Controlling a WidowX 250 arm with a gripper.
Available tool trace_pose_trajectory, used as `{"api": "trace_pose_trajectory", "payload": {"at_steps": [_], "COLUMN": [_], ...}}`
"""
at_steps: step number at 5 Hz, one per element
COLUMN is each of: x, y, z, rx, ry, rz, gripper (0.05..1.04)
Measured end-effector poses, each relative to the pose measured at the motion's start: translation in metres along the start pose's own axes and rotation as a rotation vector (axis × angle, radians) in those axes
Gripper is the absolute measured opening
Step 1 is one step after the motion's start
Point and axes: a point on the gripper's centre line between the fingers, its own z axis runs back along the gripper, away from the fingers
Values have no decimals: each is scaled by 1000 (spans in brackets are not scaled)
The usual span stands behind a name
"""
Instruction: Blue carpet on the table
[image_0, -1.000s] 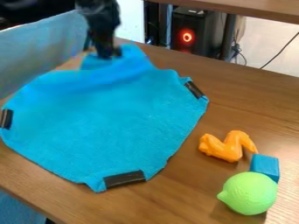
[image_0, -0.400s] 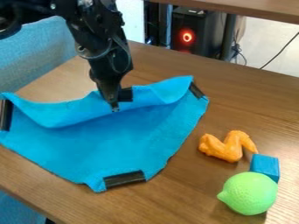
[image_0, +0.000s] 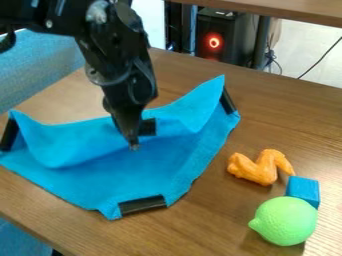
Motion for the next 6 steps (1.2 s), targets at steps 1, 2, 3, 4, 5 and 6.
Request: {"api": "trace_pose_trajectory", "payload": {"at_steps": [1,2,3,4,5,6], "x": [3,5,6,5,3,6], "y": [-15,-32,-45,-62,-64,-57], "z": [2,2,1,-3,-11,-14], "rx": [2,-3,-5,-81,-263,-428], "ry": [10,28,38,74,99,108], "rz": [5,11,-4,16,159,232], "gripper": [50,50,64,200,441,770]}}
